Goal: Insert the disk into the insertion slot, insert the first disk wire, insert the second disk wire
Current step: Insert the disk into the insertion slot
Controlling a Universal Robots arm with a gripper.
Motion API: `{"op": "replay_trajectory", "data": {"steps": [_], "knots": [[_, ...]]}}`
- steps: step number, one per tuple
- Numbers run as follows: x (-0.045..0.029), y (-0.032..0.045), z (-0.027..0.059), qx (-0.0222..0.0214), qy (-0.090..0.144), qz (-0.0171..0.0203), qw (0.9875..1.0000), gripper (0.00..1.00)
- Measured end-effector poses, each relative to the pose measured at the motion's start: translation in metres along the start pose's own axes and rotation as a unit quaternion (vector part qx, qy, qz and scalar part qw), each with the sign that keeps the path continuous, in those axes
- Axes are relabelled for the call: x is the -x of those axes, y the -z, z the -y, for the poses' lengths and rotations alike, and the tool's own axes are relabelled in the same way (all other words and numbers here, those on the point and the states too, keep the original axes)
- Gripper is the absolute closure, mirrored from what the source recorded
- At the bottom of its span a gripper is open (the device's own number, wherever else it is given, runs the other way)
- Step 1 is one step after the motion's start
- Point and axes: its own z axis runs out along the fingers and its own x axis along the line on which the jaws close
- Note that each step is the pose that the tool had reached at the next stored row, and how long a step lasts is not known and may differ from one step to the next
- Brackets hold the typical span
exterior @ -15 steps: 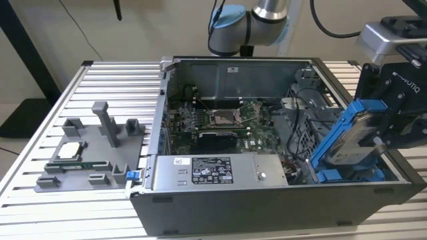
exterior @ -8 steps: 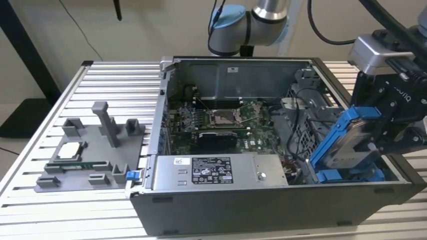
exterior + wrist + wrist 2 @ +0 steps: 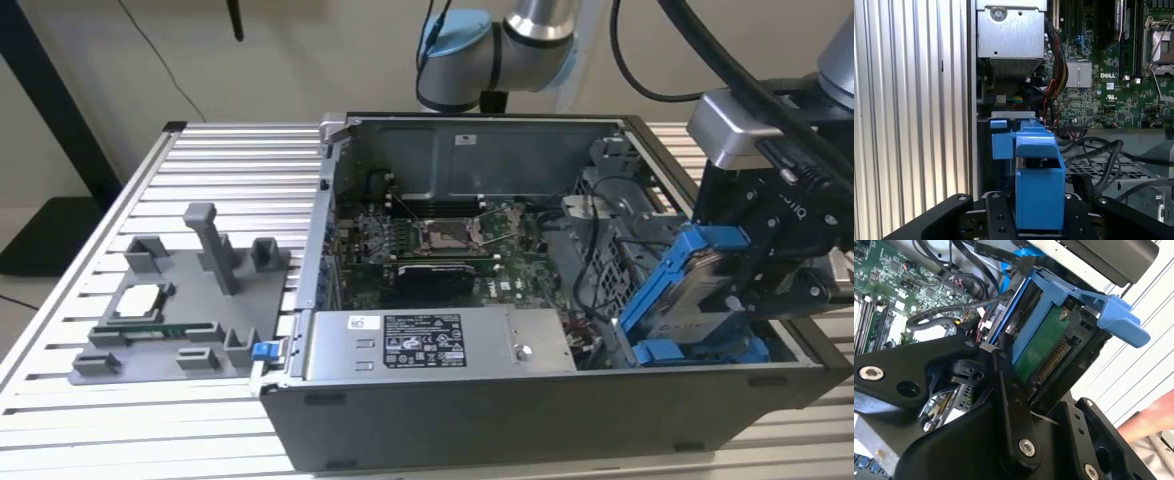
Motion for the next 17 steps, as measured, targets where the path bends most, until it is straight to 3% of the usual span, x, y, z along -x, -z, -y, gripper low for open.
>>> {"op": "replay_trajectory", "data": {"steps": [3, 4, 11, 17], "knots": [[0.0000, -0.0002, 0.0000, 0.0001, 0.000, 0.0001, 1.0000, 1.00], [0.0000, -0.0001, 0.0000, 0.0001, 0.000, -0.0001, 1.0000, 0.00], [0.0000, 0.0005, 0.0000, 0.0000, 0.000, 0.0001, 1.0000, 0.00], [0.0018, 0.0246, -0.0003, 0.0000, 0.000, -0.0001, 1.0000, 0.00]]}}
